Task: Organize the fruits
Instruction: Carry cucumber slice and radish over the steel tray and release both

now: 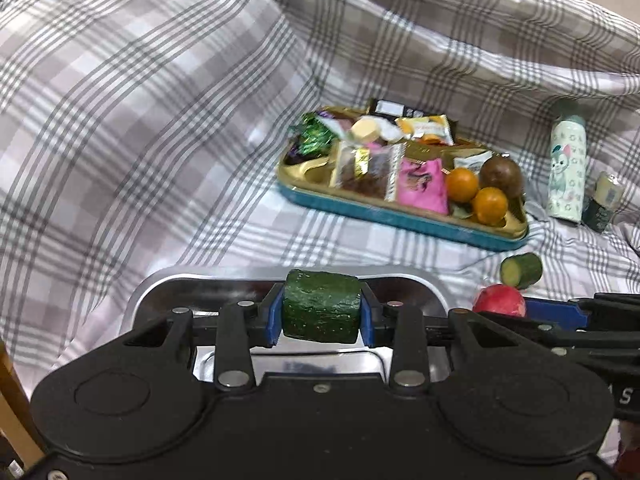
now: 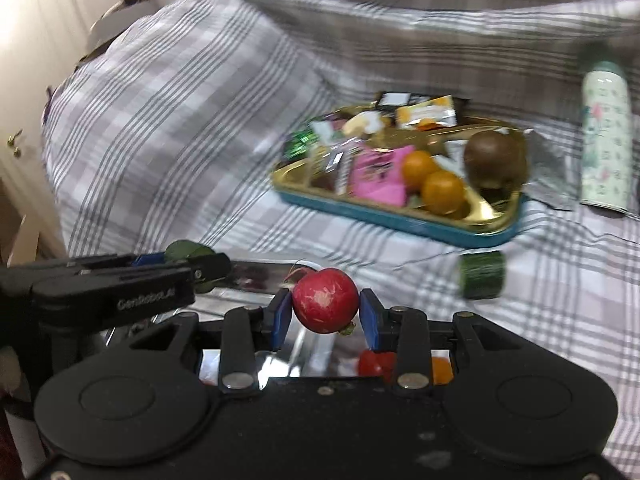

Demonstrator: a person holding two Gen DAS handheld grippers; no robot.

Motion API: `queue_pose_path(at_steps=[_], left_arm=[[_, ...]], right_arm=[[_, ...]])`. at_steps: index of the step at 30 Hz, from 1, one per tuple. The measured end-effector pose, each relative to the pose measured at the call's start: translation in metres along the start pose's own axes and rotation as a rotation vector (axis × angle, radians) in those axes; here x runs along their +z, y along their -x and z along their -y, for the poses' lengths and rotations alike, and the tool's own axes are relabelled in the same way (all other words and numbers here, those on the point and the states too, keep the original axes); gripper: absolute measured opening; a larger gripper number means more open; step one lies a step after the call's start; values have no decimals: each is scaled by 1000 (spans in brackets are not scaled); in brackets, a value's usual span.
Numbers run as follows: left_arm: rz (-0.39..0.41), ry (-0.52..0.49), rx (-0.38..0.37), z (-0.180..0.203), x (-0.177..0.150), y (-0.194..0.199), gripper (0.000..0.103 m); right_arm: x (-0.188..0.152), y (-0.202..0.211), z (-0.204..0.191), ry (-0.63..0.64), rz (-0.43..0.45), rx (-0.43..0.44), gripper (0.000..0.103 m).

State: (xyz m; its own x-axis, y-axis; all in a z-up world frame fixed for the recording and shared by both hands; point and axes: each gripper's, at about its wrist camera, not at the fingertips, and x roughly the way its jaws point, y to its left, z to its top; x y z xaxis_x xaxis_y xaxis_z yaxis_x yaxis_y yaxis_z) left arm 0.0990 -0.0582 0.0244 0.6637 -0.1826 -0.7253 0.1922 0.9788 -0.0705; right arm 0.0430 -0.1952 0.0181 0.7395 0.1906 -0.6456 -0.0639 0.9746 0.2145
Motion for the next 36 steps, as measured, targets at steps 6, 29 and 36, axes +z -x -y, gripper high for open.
queue_pose_path(at_steps=[6, 29, 36], left_arm=[[-29, 1, 28, -10, -6, -4, 45], [-62, 38, 51, -22, -12, -8, 48], [-62, 27, 42, -16, -12, -4, 48]], right_arm=[[-4, -11, -12, 22, -21, 7, 38], [-8, -23, -19, 63, -69, 49, 40], [-8, -20, -16, 74, -84, 37, 40]])
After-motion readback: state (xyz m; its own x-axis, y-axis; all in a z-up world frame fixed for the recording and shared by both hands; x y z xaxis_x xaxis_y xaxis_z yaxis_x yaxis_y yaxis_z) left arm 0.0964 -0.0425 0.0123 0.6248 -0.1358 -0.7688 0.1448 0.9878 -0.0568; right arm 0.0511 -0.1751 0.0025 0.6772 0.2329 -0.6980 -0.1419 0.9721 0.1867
